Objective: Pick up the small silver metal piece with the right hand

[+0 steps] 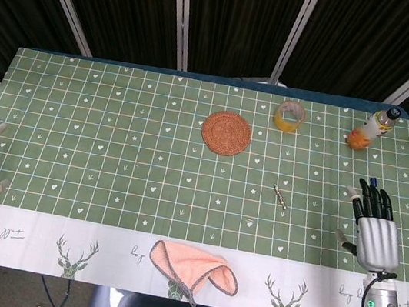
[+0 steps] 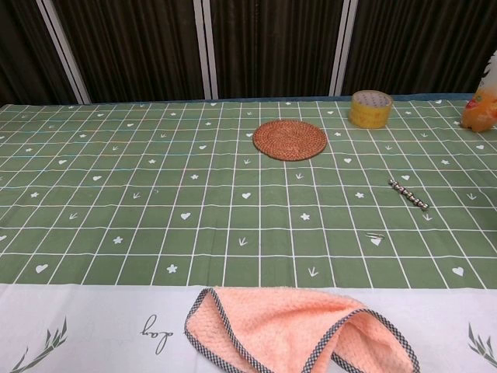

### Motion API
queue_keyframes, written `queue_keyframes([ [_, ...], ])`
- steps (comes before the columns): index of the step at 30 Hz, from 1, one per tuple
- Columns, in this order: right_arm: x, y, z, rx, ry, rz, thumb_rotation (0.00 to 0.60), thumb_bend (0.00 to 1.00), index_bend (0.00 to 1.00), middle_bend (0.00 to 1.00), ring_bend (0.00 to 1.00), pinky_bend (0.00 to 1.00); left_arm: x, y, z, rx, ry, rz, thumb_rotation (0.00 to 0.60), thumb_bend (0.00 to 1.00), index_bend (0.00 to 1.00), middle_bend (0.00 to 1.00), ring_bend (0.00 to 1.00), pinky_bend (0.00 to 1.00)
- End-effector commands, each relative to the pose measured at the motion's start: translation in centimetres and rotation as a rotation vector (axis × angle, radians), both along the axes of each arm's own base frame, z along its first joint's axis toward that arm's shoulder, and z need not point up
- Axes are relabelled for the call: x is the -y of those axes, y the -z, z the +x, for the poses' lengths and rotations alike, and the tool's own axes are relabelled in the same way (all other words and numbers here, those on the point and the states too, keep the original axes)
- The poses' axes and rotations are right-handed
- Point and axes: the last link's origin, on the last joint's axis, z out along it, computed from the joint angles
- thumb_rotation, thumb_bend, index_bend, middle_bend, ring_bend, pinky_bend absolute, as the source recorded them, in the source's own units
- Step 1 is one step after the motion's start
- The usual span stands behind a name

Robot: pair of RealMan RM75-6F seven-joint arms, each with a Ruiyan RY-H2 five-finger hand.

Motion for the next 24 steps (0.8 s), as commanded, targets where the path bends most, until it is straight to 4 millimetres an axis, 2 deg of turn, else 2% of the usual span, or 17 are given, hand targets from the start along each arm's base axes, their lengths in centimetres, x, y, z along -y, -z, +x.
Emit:
queue_keyframes([
  [1, 1.3, 1.1, 0.7, 0.032, 0.021, 0.025, 0.600, 0.09, 0.15, 0.00, 0.00, 0.06, -0.1, -0.1, 0.1, 0.005, 0.004, 0.003, 0.600, 0.00, 0.00, 0.00, 0.00, 0.00],
  [8, 4.4, 4.1, 3.7, 0.028, 0.008, 0.056, 0.600, 0.09, 0.27, 0.03, 0.00, 0.06, -0.3, -0.1, 0.0, 0.007, -0.002, 0.003, 0.600, 0.00, 0.00, 0.00, 0.00, 0.00],
  [13, 6.5, 7.2, 5.5, 0.038, 0.027, 0.073, 0.600, 0.10, 0.34, 0.06, 0.00, 0.06, -0.3, -0.4, -0.1, 0.013, -0.006, 0.007, 0.600, 0.00, 0.00, 0.00, 0.00, 0.00],
  [18, 8.0, 9.4, 6.2, 0.041, 0.062, 0.083, 0.600, 0.10, 0.38, 0.09, 0.00, 0.06, -0.4, -0.5, -0.2, 0.021, -0.010, 0.010, 0.600, 0.00, 0.00, 0.00, 0.00, 0.00],
  [24, 9.5, 11.6, 6.2, 0.028, 0.114, 0.087, 0.600, 0.10, 0.39, 0.09, 0.00, 0.06, -0.5, -0.6, -0.4, 0.027, -0.017, 0.010, 0.600, 0.00, 0.00, 0.00, 0.00, 0.00],
])
